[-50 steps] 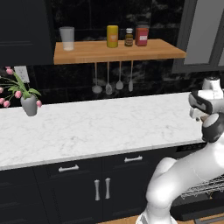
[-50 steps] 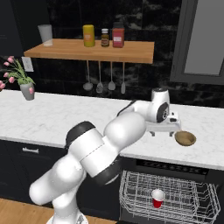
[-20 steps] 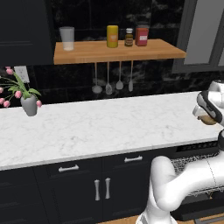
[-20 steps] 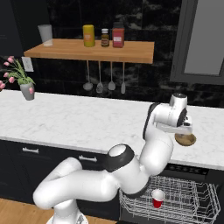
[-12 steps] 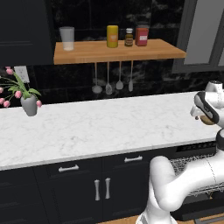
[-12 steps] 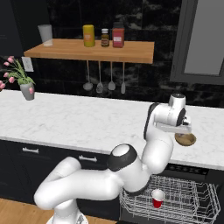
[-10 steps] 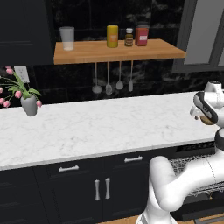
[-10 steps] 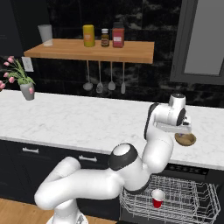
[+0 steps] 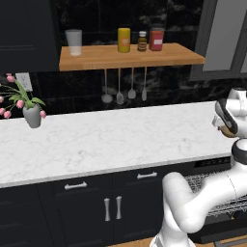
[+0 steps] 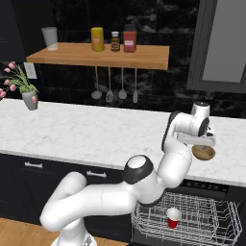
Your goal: Pick up the cup and bowl from the counter, place them in the dishwasher, and close the dishwasher door.
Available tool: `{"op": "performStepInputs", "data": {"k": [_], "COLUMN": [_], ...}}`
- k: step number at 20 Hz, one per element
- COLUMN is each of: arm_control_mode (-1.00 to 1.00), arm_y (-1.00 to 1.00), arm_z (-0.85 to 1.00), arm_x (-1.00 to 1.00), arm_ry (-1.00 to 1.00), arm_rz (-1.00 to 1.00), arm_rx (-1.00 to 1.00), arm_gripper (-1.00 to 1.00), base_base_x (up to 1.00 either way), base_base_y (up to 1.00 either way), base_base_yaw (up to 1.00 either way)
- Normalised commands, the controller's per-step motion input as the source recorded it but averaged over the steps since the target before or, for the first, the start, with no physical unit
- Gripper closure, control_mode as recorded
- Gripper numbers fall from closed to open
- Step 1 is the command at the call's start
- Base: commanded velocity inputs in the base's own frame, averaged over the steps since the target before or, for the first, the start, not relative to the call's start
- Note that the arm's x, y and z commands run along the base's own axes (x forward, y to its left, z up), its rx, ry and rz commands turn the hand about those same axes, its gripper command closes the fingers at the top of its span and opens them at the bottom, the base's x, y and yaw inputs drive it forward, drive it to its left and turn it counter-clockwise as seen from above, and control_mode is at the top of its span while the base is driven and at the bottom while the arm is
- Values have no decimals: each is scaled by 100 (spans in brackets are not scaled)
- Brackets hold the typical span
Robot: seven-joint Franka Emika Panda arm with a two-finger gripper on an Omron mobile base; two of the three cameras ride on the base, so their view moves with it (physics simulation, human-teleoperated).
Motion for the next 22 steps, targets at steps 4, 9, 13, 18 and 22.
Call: {"op": "performStepInputs", "data": {"k": [4,9,13,18,22], "arm_control_mode": [-100,-100,-100,-100,-100], "arm_y": [2,0,0,0,0], "arm_z": [-17,-25,-31,-27,-11], "arm_x": [4,1,0,0,0], "arm_ry": [1,2,1,0,1], "arm_rz": [0,0,0,0,0], "arm_rx": [0,0,0,0,0], "arm_gripper": [-100,-100,-100,-100,-100], "base_base_x": [0,0,0,0,0], "base_base_y": [0,0,0,0,0], "base_base_yaw": [0,0,0,0,0]}}
